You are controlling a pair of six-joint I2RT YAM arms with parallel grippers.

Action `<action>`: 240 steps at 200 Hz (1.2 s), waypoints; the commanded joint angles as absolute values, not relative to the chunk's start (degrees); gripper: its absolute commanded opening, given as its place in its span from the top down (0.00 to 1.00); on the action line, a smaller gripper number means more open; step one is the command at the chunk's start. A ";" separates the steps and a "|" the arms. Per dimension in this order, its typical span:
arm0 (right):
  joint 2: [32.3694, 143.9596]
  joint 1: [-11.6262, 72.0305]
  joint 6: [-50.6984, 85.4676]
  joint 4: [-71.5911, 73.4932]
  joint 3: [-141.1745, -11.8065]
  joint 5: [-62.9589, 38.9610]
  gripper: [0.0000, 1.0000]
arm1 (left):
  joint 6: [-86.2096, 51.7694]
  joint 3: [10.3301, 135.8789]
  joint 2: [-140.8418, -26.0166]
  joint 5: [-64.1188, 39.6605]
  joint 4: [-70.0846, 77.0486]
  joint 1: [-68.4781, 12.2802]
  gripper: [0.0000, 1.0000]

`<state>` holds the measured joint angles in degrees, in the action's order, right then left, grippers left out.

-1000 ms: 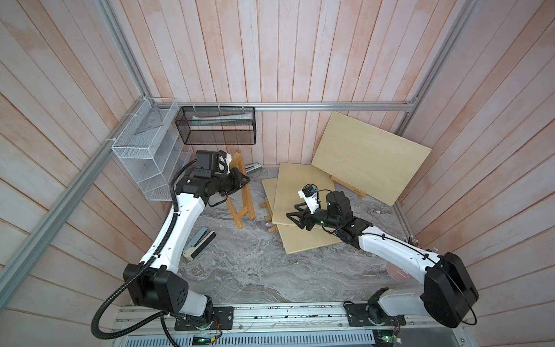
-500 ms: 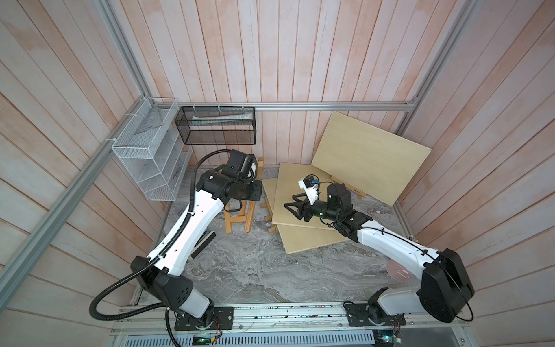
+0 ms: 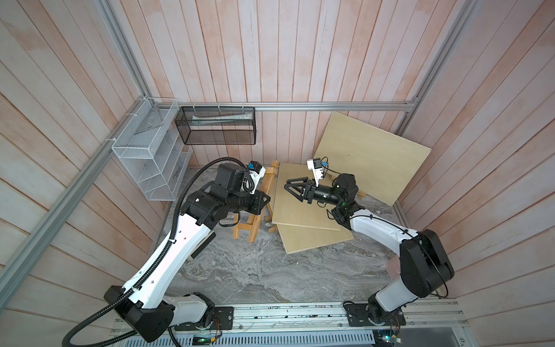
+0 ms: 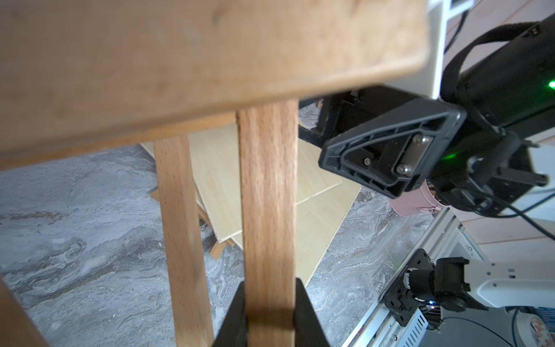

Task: Assemble the easel
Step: Unfold the easel.

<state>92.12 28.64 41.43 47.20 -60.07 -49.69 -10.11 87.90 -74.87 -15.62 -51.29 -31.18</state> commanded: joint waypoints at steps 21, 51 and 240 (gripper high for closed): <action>97.65 29.86 49.17 55.27 -65.35 -52.28 0.37 | -7.29 86.34 -71.86 -19.08 -43.27 -32.44 1.00; 102.40 30.03 52.02 56.74 -69.60 -52.60 0.37 | -6.99 85.26 -71.32 -20.47 -41.94 -33.56 1.00; 106.73 31.46 35.48 27.27 -72.28 -38.03 0.41 | -5.03 81.43 -65.56 -8.51 -30.56 -34.72 1.00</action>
